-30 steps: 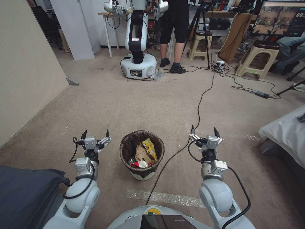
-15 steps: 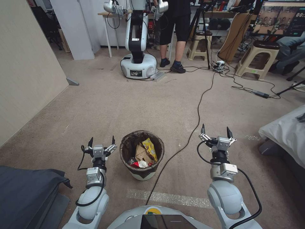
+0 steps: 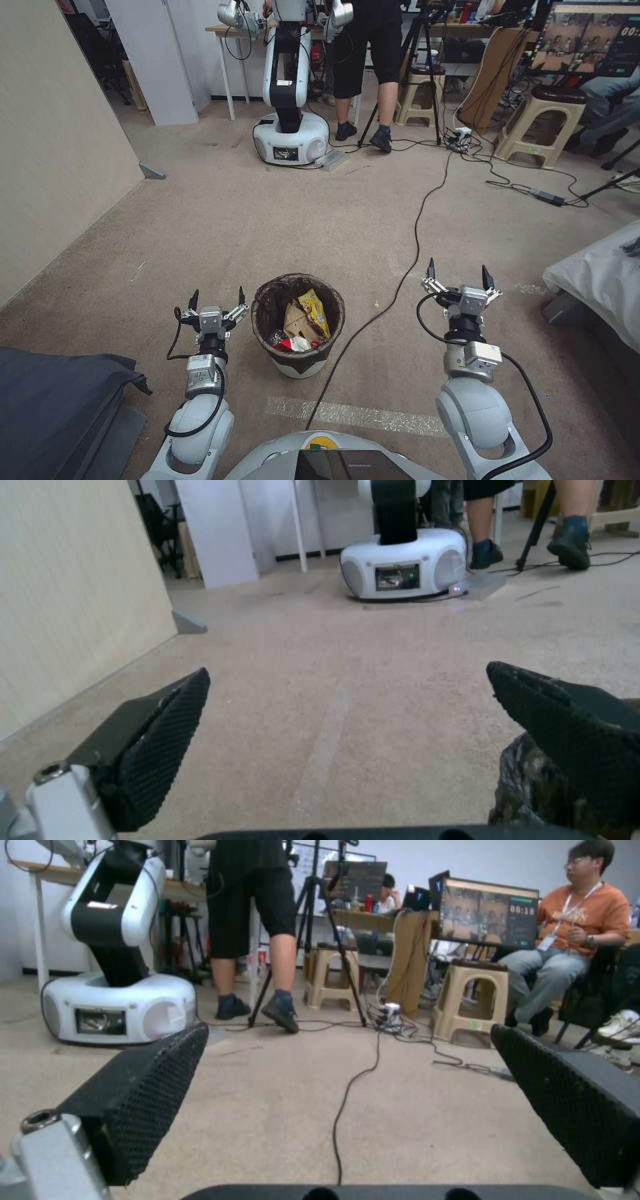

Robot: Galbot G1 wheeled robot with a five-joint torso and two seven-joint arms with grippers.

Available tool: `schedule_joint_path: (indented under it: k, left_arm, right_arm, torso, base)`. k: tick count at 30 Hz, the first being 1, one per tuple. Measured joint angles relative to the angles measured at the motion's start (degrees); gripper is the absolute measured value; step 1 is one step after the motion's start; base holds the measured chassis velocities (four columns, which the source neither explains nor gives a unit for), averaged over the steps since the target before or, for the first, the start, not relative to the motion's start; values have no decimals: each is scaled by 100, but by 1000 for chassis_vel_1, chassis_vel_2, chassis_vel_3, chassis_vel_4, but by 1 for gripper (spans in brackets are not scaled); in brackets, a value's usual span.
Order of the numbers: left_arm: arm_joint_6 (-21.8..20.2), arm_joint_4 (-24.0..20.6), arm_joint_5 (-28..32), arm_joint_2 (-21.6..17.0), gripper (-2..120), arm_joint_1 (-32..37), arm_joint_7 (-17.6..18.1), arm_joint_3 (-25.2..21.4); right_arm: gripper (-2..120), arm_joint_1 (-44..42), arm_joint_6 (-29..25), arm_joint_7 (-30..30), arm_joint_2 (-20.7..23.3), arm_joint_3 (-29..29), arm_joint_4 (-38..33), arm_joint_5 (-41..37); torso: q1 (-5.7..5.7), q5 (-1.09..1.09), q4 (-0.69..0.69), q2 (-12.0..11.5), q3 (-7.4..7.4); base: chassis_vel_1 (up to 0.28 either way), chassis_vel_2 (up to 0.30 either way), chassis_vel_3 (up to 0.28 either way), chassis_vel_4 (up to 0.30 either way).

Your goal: Pick up the trash bin, then pick up the garbage from the floor and place it into the trash bin.

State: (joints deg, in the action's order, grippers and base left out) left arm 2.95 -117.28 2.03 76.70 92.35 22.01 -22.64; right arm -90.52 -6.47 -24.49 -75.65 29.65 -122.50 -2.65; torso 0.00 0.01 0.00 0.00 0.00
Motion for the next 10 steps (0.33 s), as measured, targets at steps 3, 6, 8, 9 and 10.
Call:
schedule_joint_path:
  k: [3,6,8,9,10]
  left_arm:
    - [-5,-5,3,-4,100,-2,4,0]
    - [-14,-11,15,-8,100,-4,6,-1]
    - [-17,-12,19,-9,100,-4,7,-2]
    - [-20,-13,23,-9,100,-5,9,-2]
    - [-20,-13,23,-9,100,-5,9,-2]
  right_arm:
    - [100,1,5,-2,0,-4,-2,0]
    - [100,3,12,-3,0,-8,-3,-3]
    - [100,4,12,-3,1,-9,-3,-3]
    - [100,4,13,-4,1,-10,-4,-4]
    - [100,4,13,-4,1,-10,-4,-4]
  torso:
    - [0,-1,0,0,0]
    - [0,-1,0,0,0]
    - [0,-1,0,0,0]
    - [0,-1,0,0,0]
    - [0,-1,0,0,0]
  base:
    - [0,0,0,0]
    - [0,0,0,0]
    - [0,0,0,0]
    - [0,0,0,0]
    - [0,0,0,0]
